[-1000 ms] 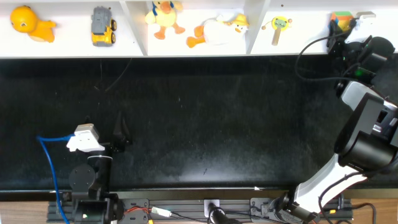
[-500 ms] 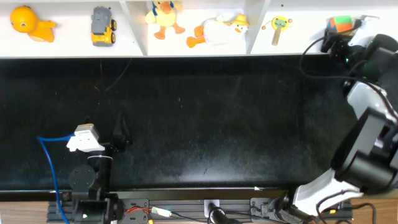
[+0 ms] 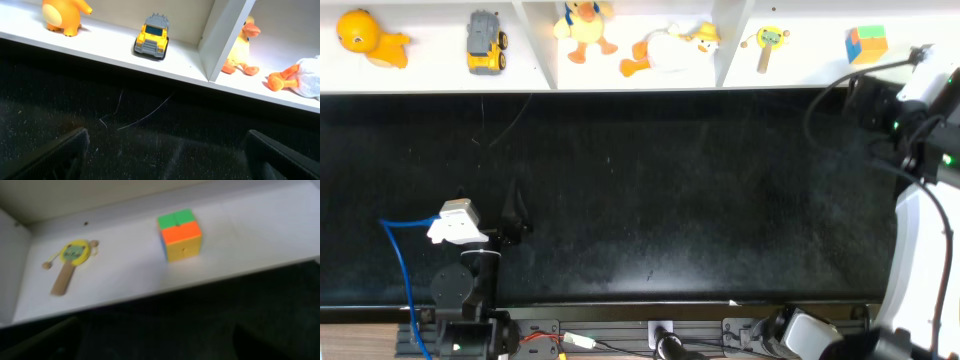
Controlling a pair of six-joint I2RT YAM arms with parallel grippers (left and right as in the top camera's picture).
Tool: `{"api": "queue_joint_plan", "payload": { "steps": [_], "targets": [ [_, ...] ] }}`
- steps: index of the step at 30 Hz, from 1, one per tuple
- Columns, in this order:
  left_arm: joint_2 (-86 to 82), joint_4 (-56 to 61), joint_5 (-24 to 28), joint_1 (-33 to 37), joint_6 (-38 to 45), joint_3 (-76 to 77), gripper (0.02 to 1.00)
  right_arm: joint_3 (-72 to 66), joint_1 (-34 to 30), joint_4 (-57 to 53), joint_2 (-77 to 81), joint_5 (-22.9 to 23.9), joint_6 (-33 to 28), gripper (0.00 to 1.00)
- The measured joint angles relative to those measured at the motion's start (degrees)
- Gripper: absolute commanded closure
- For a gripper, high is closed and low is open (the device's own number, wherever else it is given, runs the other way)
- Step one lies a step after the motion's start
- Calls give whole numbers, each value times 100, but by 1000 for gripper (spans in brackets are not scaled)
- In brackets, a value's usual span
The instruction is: Store Toys
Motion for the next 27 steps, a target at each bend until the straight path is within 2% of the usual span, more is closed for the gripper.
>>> {"api": "queue_joint_plan", "payload": {
  "steps": [4, 11, 17, 27],
  "targets": [
    [0, 0, 0, 0, 0, 2, 20, 0, 350, -588, -656, 2, -111, 3],
    [0, 0, 0, 0, 0, 0, 23, 0, 1405, -1650, -2184, -22, -459, 3],
    [0, 2, 0, 0, 0, 0, 20, 0, 2109, -2374, -3185, -20, -442, 5],
    [0, 2, 0, 0, 0, 0, 23, 2, 2247, -3294, -3783, -15, -87, 5]
  ]
}}
